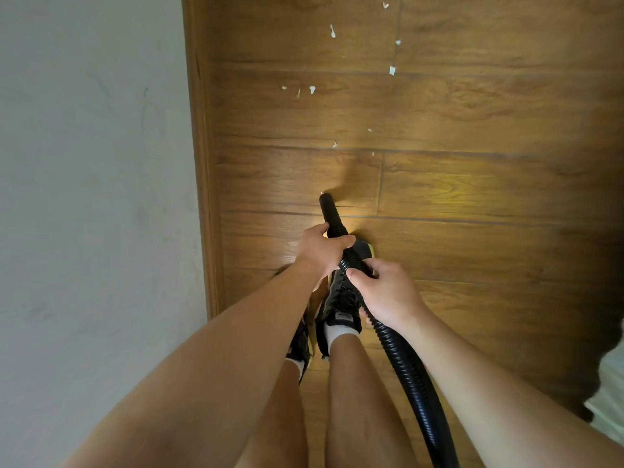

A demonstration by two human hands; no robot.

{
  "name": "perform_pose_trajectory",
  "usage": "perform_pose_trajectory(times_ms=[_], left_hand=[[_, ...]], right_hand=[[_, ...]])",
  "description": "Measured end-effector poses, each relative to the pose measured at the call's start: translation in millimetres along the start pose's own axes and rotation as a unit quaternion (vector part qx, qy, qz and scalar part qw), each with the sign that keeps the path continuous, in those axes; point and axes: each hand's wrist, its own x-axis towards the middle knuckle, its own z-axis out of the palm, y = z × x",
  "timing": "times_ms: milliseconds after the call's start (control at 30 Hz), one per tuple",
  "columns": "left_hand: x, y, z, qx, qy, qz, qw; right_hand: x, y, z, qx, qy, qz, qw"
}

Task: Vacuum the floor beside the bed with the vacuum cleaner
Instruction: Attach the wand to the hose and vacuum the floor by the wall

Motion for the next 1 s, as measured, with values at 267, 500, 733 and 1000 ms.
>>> perform_pose_trajectory(times_ms=[267,500,733,1000], left_hand=[[-0.4,9.4,-12.7,-0.021,0.022,0.003,1.000],[11.7,25.6,-25.7,-0.044,0.029,0.007,0.999],[19.5,33.4,-40.5,-0.057,0.047,0.012,0.997],[25.4,36.7,-46.7,-0.061,0.055,0.014,0.997]], right_hand=[[6.1,-17.7,1.9,-0.014,-0.020,0.004,1.000],[20.7,-40.9,2.3,-0.036,-0.037,-0.005,0.999],[28.7,-63.6,7.3,-0.051,-0.049,0.002,0.997],[32.5,-71.5,11.6,-0.048,-0.051,-0.004,0.998]])
